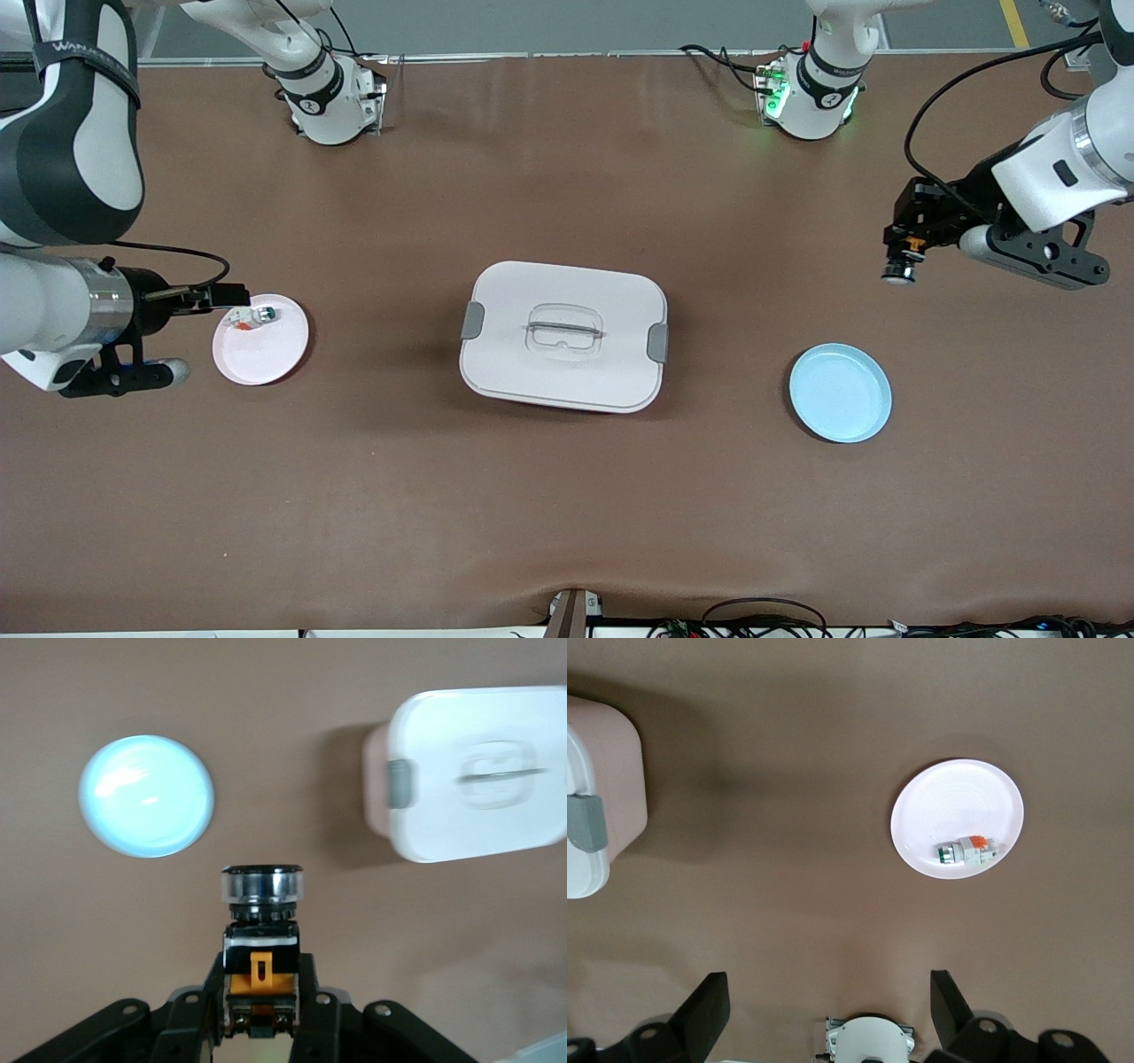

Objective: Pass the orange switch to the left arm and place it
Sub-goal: 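Open the right gripper and withdraw while the left gripper carries switch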

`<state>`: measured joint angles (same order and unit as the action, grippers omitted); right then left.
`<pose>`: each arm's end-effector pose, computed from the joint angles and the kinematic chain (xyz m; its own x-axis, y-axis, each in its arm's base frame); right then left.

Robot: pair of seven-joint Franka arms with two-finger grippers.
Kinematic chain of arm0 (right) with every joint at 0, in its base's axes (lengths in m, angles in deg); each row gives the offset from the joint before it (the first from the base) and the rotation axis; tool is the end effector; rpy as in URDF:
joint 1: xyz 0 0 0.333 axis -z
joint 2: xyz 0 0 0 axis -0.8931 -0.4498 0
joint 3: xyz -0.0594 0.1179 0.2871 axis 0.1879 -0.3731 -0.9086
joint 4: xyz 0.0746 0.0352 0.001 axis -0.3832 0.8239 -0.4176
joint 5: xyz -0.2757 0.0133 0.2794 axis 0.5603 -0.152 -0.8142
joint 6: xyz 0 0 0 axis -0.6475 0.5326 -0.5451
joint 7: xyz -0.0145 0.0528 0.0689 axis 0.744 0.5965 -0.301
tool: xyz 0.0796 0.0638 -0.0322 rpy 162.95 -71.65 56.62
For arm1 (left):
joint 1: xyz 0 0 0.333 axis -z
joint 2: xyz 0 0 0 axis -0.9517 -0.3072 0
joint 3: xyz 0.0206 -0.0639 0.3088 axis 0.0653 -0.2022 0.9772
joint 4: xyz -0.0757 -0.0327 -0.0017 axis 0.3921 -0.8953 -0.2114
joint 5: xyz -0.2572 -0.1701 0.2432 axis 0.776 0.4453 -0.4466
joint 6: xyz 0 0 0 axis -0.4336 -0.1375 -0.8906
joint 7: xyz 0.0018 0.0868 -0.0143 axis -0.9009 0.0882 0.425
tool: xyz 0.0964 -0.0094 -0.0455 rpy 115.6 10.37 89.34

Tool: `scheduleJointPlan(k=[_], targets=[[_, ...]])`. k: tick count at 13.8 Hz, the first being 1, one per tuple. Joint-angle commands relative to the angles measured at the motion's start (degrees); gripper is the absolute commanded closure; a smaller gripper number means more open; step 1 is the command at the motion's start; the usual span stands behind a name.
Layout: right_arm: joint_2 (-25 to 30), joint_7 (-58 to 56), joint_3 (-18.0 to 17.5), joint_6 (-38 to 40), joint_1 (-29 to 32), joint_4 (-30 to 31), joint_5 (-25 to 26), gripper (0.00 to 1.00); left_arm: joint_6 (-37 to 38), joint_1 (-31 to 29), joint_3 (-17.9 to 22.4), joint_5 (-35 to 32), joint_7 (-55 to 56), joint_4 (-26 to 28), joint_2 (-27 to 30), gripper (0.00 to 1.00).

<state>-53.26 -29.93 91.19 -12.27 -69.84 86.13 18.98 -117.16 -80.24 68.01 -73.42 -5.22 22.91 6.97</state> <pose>0.6456 0.0620 0.5283 0.9246 0.1012 -0.3672 0.0828 -0.9944 -0.0655 0.5662 -0.0908 0.6140 0.9727 -0.2240 -0.0604 -0.2104 -0.9614 0.1774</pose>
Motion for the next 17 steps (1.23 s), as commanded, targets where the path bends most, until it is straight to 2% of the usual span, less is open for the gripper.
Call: scheduleJointPlan(k=[1,3,5,10,14,17], targets=[[2.8,0.2,-0.8,-0.8,1.2,5.0,1.7,0.00,1.8,0.3,-0.6,-5.3,3.2,-1.3,-0.2,1.00],[2.7,0.2,-0.8,-0.8,2.0,5.2,1.7,0.00,1.9,0.1,0.0,-5.6,6.6,-1.3,-0.2,1.00],[2.7,0.2,-0.8,-0.8,2.1,5.3,2.7,0.00,1.8,0.4,-0.5,-9.5,17.5,-1.3,-0.4,1.00],[2.9,0.1,-0.9,-0.9,2.8,6.1,3.6,0.00,1.4,0.6,-0.6,-9.0,48.5,-1.1,-2.5,1.00],[2.9,0.1,-0.9,-1.6,3.7,6.2,3.6,0.00,-2.4,-0.1,-0.4,-9.0,59.9,-0.5,-3.9,1.00],[2.8,0.1,-1.0,-1.1,3.3,5.7,5.9,0.00,-7.5,-0.1,-0.2,-9.7,70.0,1.7,-4.9,1.00]])
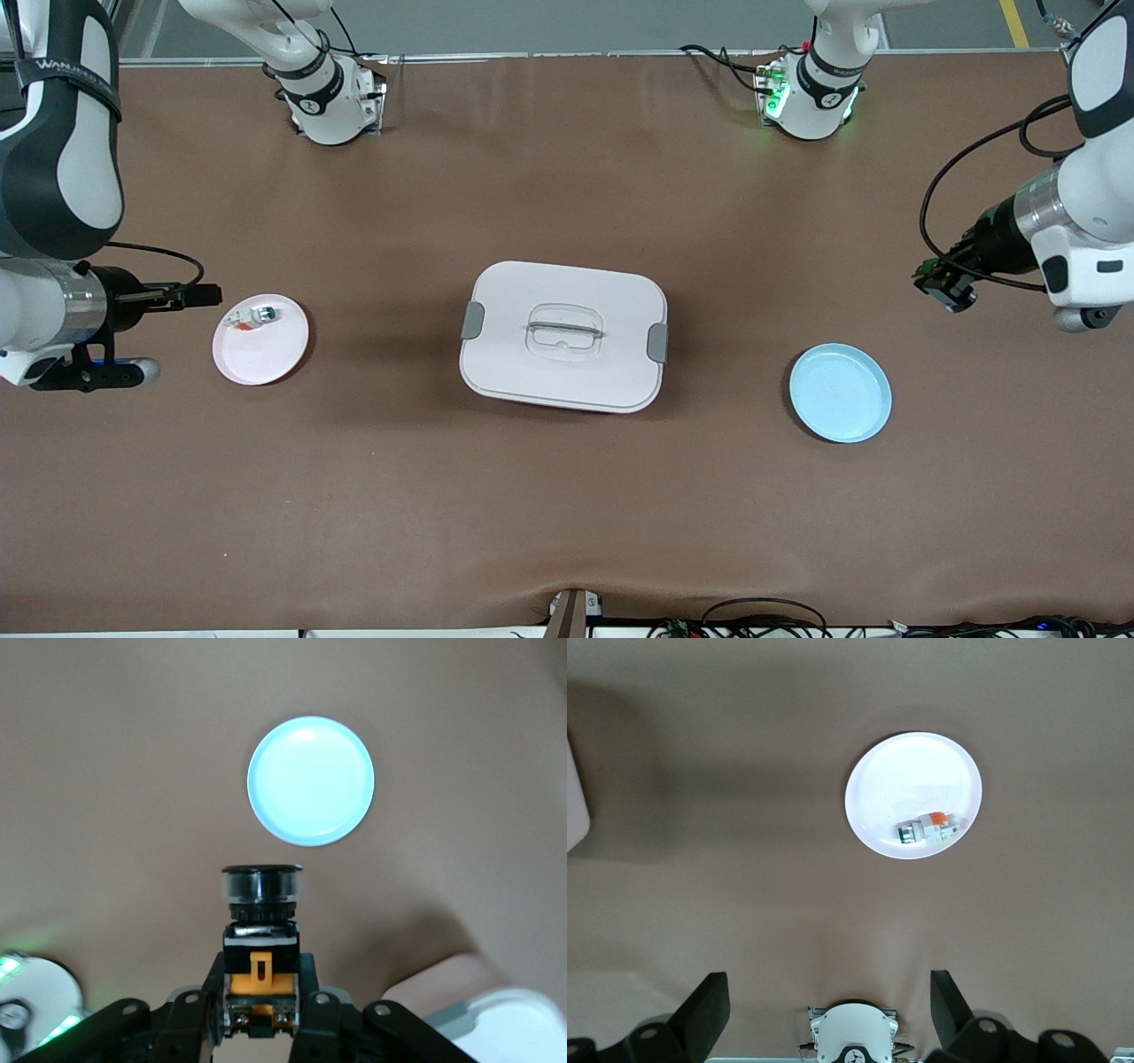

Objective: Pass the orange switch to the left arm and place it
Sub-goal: 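Move the switch with the left gripper above the light-blue plate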

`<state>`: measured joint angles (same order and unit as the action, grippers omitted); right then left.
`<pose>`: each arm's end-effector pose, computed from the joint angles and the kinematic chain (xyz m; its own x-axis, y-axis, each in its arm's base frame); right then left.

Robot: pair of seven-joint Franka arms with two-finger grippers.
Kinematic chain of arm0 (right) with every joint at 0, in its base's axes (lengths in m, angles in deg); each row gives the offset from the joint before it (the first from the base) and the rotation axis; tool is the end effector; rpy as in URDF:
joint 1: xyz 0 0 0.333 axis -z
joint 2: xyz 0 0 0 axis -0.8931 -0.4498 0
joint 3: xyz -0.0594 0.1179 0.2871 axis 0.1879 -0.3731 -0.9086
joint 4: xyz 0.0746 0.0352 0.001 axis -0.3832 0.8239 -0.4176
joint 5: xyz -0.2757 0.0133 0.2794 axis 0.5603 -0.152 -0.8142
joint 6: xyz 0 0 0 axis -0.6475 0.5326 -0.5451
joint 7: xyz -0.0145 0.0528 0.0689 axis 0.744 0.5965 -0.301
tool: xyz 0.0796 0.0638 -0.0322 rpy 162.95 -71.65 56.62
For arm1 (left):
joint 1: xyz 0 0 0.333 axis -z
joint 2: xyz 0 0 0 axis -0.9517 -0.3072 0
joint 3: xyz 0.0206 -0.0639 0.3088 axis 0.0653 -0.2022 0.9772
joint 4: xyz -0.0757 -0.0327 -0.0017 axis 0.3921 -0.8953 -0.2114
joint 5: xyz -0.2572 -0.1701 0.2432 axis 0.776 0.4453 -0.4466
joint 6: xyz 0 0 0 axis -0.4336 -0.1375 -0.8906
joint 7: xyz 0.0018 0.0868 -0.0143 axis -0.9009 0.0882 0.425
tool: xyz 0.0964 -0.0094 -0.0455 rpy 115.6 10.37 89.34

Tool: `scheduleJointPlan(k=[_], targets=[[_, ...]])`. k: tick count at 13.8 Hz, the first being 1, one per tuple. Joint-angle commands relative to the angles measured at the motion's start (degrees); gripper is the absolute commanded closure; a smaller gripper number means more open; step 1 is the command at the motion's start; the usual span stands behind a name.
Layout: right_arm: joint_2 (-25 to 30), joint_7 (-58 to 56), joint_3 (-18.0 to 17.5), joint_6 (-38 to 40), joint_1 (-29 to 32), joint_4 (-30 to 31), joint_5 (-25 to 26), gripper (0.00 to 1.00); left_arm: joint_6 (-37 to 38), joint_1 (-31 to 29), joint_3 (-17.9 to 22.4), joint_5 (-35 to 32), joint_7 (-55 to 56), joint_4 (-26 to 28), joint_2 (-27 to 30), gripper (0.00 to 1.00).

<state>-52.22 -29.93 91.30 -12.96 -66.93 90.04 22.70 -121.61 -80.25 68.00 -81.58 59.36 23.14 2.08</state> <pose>0.6427 0.0187 0.5113 0.9145 0.0259 -0.4037 0.0279 -0.9996 -0.0010 0.5988 -0.0727 0.5682 0.6059 0.7907 -0.0883 0.7906 -0.6108 -0.0447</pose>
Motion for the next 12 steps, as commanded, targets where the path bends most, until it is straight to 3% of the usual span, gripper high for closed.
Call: scheduleJointPlan(k=[1,8,12], targets=[[1.8,0.2,-1.1,-0.2,0.3,1.7,2.4,0.00,-5.5,-0.1,-0.2,-1.5,7.3,3.7,0.2,1.00],[3.0,0.7,-1.0,3.0,0.4,2.1,2.8,0.00,-16.4,0.2,-0.3,-4.8,18.3,12.2,0.3,1.00],[4.1,0.7,-1.3,3.1,2.8,3.5,0.3,0.00,-23.3,0.1,-0.2,-7.0,19.2,17.7,-0.4,1.00]])
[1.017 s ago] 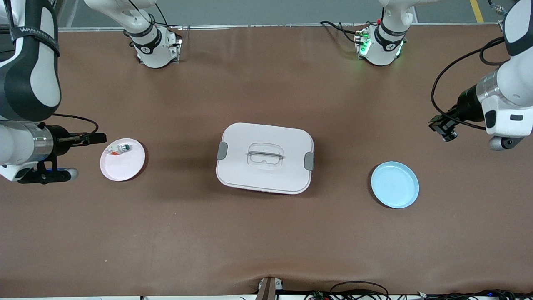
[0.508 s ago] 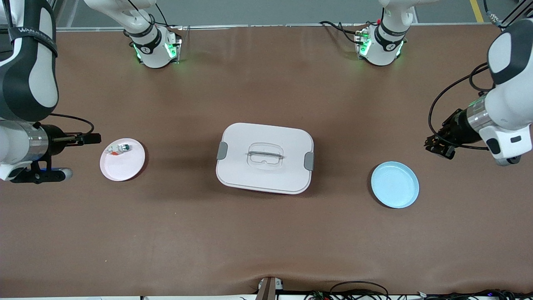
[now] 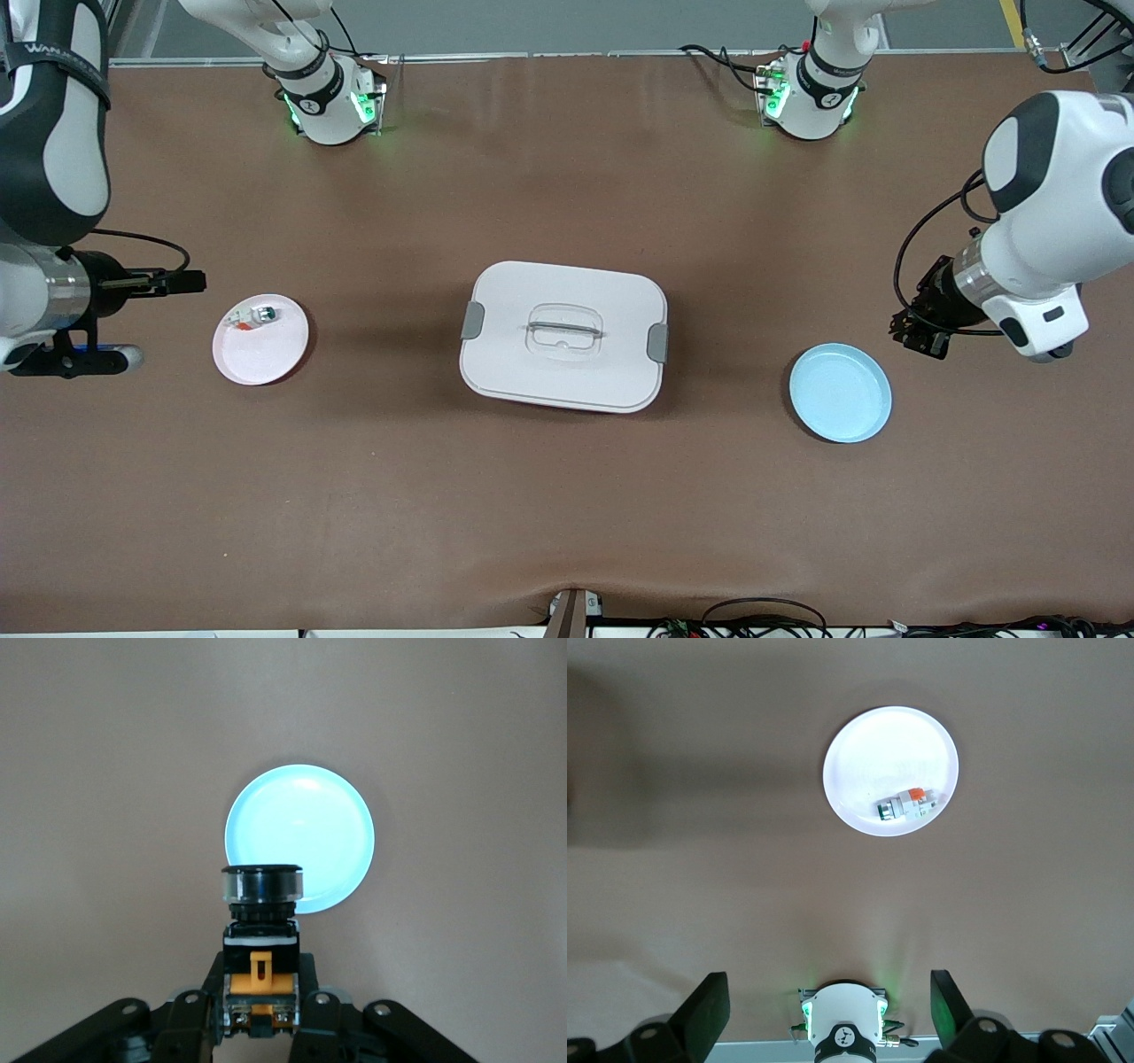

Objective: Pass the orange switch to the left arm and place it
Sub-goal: 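Move the switch with the left gripper above the light-blue plate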

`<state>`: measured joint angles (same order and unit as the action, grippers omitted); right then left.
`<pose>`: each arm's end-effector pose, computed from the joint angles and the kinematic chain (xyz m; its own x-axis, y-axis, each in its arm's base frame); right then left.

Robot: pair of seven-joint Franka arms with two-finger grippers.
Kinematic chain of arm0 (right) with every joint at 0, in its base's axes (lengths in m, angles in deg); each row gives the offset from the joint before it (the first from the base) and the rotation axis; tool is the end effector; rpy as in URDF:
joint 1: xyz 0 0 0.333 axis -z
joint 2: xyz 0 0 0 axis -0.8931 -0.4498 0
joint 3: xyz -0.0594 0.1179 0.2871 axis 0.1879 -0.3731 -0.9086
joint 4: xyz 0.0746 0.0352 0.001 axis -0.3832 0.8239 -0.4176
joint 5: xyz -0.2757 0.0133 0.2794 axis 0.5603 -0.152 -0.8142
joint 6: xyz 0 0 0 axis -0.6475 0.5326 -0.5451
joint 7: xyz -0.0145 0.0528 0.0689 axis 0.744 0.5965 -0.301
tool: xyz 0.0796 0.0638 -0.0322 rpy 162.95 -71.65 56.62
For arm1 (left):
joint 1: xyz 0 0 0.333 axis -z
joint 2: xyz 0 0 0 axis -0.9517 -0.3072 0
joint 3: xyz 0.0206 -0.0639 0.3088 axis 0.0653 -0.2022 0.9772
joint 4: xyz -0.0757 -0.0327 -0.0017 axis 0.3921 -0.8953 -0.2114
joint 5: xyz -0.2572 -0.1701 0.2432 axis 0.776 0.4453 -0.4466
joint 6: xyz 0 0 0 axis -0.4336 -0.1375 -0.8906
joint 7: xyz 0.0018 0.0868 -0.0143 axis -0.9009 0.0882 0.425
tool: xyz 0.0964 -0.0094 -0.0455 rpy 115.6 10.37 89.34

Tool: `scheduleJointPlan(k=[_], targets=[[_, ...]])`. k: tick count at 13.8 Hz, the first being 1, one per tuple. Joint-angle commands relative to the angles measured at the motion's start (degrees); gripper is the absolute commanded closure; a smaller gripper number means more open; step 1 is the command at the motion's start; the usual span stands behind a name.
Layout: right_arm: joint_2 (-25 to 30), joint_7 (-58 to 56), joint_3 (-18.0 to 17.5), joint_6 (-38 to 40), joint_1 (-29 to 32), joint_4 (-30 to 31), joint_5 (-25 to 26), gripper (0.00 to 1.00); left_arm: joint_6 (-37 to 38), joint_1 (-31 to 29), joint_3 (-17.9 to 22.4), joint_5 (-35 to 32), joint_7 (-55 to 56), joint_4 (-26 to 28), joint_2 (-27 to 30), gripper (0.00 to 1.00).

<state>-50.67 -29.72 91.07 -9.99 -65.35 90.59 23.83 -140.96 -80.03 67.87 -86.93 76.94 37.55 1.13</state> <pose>0.6305 0.0001 0.5226 0.9004 -0.0069 -0.4350 0.0006 -0.9999 0.0170 0.6112 -0.0751 0.4672 0.3730 0.9275 0.0252 0.9278 -0.3726 -0.0173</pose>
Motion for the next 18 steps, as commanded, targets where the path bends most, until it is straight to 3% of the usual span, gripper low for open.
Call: scheduleJointPlan(k=[1,5,13,18], targets=[[3.2,0.4,-1.2,-0.4,0.9,3.7,-0.8,0.00,-5.6,-0.3,-0.1,-1.6,2.7,4.0,0.1,1.00],[3.5,-7.5,-1.2,-0.9,0.9,3.4,-1.5,0.00,-9.8,-0.1,-0.2,-7.5,9.5,4.3,-5.1,1.00],[4.1,-8.1,-0.8,0.8,1.8,3.7,-0.9,0.00,-17.0,0.1,-0.4,-16.0,19.2,4.2,-13.6,1.00],[4.3,-8.2,-0.9,-0.6,1.5,3.9,0.2,0.00,-19.8,0.4,-0.4,-16.4,19.3,4.0,-17.3,1.00]])
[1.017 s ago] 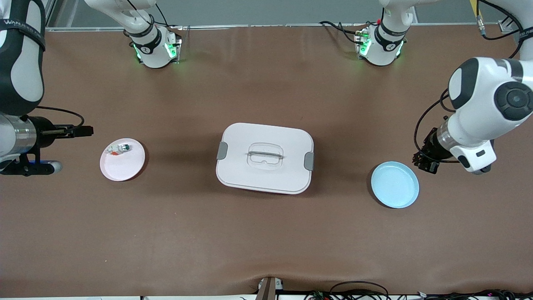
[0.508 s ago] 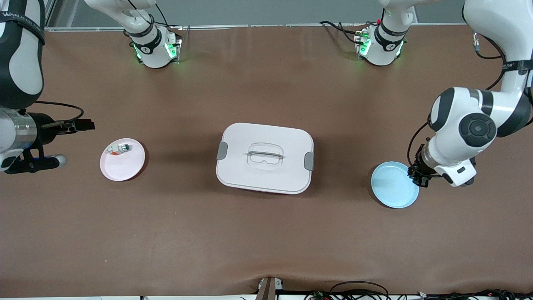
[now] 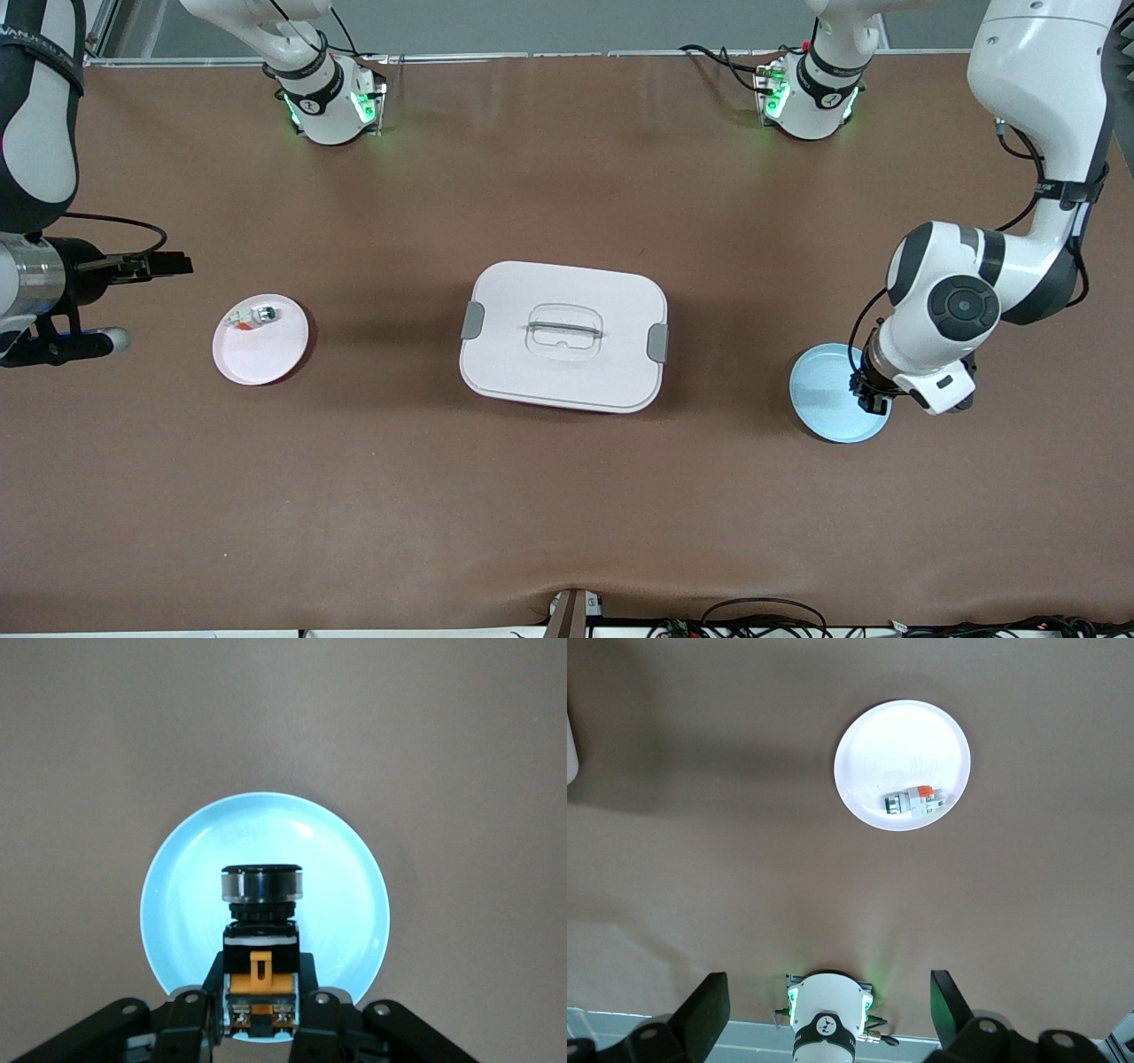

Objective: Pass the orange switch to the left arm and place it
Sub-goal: 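Lower the orange switch with the left gripper toward the blue plate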

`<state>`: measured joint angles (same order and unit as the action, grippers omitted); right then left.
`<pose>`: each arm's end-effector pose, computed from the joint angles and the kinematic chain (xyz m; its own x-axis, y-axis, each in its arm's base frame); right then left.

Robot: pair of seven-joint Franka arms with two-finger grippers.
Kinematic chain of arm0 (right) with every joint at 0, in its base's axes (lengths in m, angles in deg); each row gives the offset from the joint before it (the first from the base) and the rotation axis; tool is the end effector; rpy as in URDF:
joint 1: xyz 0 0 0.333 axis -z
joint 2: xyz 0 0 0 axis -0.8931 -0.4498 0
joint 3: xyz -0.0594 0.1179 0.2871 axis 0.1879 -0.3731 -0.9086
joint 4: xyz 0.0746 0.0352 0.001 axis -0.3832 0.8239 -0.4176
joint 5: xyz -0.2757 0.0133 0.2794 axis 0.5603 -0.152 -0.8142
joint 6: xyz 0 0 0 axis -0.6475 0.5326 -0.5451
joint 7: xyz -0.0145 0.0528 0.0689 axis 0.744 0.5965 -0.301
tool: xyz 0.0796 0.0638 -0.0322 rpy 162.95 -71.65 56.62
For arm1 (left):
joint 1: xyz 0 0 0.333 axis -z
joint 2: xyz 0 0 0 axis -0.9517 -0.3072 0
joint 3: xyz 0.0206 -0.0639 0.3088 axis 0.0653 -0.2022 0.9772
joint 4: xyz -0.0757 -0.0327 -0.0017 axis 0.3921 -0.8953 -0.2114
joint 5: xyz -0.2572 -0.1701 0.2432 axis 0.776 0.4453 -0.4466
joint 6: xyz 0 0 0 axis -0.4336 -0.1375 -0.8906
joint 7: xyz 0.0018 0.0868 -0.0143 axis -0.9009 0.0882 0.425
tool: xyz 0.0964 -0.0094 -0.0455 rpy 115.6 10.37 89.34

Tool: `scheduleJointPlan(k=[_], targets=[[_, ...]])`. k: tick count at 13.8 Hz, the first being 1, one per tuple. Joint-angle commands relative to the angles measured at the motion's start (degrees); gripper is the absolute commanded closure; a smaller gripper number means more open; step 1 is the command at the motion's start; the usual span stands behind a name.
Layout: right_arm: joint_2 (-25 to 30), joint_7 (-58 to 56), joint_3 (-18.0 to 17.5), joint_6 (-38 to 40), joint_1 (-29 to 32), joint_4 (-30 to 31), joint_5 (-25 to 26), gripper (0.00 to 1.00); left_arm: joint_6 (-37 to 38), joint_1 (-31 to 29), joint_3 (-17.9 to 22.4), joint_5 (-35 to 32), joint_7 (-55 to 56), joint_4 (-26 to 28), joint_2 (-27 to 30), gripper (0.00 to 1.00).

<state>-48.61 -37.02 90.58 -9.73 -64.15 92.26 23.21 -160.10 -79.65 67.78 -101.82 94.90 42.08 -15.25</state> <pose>0.6212 -0.0078 0.5327 0.8957 0.1146 -0.4297 0.1013 -0.9934 -0.0538 0.6422 -0.0780 0.2846 0.2394 0.9612 0.1372 0.9708 -0.2391 -0.0193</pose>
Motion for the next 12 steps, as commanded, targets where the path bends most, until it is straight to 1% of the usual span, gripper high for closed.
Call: scheduleJointPlan(k=[1,3,5,7,8,9,12], targets=[[2.6,-1.0,-0.4,-0.9,0.3,2.3,1.0,0.00,-1.0,0.0,-0.2,-1.5,1.3,-0.6,-1.4,1.00],[3.0,-0.1,-0.6,-0.9,-1.4,2.2,2.8,0.00,-1.7,-0.1,-0.2,-1.5,1.5,-0.5,-2.3,1.00],[4.2,0.2,-0.4,-1.0,-0.2,2.3,1.5,0.00,-2.5,-0.1,-0.1,-2.2,2.5,-0.5,-3.3,1.00],[4.8,0.1,-0.4,-1.7,1.8,2.5,-1.5,0.00,-2.7,-0.2,-0.2,-5.2,5.2,-0.5,-4.3,1.00],[5.8,0.1,-0.4,-2.8,1.9,4.0,-1.7,0.00,-2.7,-0.3,-0.2,-6.5,6.0,-0.4,-4.6,1.00],[7.8,0.1,-0.4,-5.3,1.7,6.9,-1.7,0.00,-2.7,-0.3,-0.3,-7.1,6.3,-0.3,-4.7,1.00],[15.6,0.1,-0.5,-13.7,1.4,18.0,-1.6,0.00,-3.5,-0.4,-0.2,-7.8,6.6,-0.1,-5.6,1.00]])
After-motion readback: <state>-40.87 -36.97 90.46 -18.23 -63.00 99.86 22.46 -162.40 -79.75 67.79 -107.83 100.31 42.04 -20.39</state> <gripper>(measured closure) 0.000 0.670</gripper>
